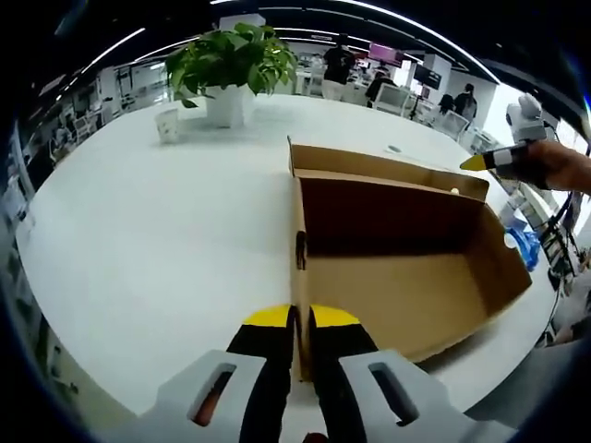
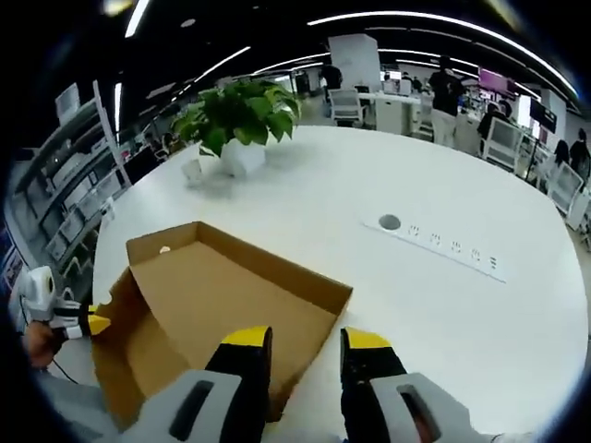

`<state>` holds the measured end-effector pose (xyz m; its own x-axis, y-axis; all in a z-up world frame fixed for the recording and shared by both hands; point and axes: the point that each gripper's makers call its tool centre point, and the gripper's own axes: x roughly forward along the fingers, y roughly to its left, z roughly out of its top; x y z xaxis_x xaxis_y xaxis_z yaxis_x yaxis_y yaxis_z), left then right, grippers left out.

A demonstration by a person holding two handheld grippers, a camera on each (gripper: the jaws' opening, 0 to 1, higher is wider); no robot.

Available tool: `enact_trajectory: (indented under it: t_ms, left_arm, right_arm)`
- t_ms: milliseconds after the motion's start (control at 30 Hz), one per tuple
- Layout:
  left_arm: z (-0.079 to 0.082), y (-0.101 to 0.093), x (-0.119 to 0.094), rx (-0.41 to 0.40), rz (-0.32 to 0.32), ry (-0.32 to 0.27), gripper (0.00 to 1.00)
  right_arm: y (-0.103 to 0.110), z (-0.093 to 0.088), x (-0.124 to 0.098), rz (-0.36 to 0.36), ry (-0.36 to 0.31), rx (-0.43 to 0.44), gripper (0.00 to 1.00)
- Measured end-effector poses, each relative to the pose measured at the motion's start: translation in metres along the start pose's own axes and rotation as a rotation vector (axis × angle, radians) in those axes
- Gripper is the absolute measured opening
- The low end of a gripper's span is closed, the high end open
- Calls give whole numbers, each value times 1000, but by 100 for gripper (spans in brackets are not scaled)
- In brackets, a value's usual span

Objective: Operate the shoe box by opening the lid, removing the specified soft item, and placing it in the target area until the item is outside and the box remains undamaged.

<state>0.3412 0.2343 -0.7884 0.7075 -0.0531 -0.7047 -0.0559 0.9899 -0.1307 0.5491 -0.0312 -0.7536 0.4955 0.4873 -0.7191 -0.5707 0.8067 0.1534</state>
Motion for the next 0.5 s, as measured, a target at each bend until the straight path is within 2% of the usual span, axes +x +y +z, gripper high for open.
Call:
enact_trajectory:
  t_ms: [67, 167, 300, 433, 500]
  left_arm:
    - [0, 0, 0, -3, 0, 0, 4]
    - [0, 2, 2, 5, 3, 2, 4]
    - [0, 3, 3, 8, 3, 2, 4]
    - [-1, 4, 5, 5, 4, 1, 4]
    - [-1, 5, 6, 6, 4, 2, 4]
  right_arm:
    - [0, -2, 1, -27, 10, 51, 19]
    - [1, -4, 6, -40, 25, 94, 19]
    - [-7, -2, 23, -68, 48, 88, 17]
    - [-19, -3, 35, -102, 79, 76, 5]
    - [-25, -6, 41, -119, 103, 65, 3]
